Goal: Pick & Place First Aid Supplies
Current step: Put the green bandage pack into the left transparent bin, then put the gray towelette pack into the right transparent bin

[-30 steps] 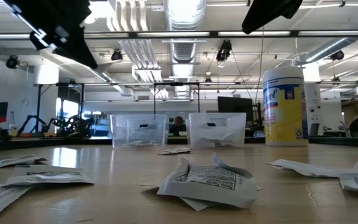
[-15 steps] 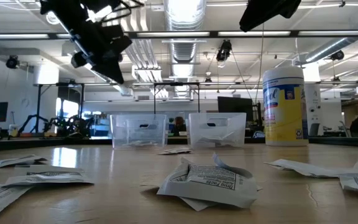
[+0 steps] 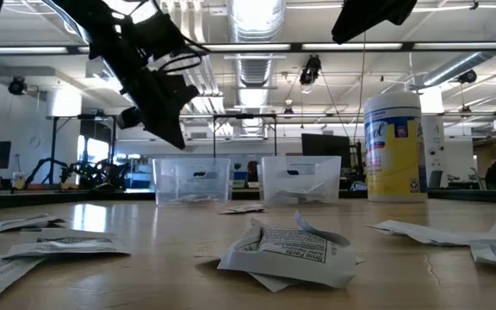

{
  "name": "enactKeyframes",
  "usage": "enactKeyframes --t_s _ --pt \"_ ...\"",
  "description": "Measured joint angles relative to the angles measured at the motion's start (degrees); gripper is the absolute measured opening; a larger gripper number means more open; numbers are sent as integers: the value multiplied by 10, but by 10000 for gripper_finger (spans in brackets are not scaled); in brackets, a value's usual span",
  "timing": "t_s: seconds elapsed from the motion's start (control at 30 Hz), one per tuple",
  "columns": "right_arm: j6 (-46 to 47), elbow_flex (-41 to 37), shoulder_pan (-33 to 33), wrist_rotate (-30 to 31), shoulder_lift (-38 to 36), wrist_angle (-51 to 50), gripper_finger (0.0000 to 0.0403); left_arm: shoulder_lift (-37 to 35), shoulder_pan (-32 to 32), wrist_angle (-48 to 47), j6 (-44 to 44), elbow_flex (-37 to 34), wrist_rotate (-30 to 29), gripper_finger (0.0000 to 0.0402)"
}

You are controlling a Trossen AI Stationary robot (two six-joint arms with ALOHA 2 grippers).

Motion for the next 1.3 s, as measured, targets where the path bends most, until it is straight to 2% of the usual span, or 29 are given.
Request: enactKeyframes --t_s 0.27,0.47,0.63,1.0,1.3 --pt "0 0 0 0 0 0 61 50 1 7 19 7 2 0" --pt "2 0 0 0 0 1 61 60 2 7 33 15 3 2" --pt "2 0 0 0 0 2 61 51 2 6 48 15 3 20" --pt "2 0 0 0 0 4 61 22 2 1 63 23 0 100" --pt "1 -12 0 0 0 7 61 -40 -44 -26 99 27 -1 108"
